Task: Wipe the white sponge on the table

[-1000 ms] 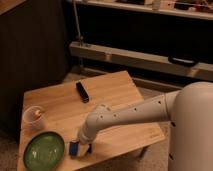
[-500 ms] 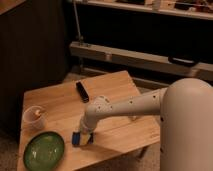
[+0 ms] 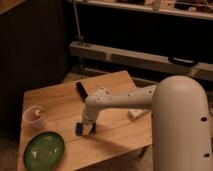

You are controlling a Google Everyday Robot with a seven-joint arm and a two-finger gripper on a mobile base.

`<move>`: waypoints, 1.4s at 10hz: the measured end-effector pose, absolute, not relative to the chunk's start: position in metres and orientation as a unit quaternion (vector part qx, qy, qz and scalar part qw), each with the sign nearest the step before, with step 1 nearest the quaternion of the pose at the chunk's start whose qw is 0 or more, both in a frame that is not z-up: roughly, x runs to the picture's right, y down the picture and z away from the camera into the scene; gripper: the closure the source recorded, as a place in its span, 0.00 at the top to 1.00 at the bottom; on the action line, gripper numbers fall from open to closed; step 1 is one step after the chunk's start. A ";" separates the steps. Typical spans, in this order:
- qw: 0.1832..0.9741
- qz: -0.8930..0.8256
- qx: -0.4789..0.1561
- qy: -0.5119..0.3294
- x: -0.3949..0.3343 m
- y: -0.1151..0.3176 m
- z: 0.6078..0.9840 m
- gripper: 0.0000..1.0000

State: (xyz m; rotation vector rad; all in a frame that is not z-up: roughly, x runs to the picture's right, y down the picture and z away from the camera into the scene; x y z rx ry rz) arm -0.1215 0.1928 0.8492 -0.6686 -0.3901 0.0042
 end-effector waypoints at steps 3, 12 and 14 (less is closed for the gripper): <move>0.933 0.020 -0.313 -0.176 -0.101 0.178 0.855 0.21; 0.938 0.088 -0.297 -0.159 -0.027 0.190 0.824 0.21; 0.938 0.091 -0.295 -0.159 -0.024 0.198 0.812 0.21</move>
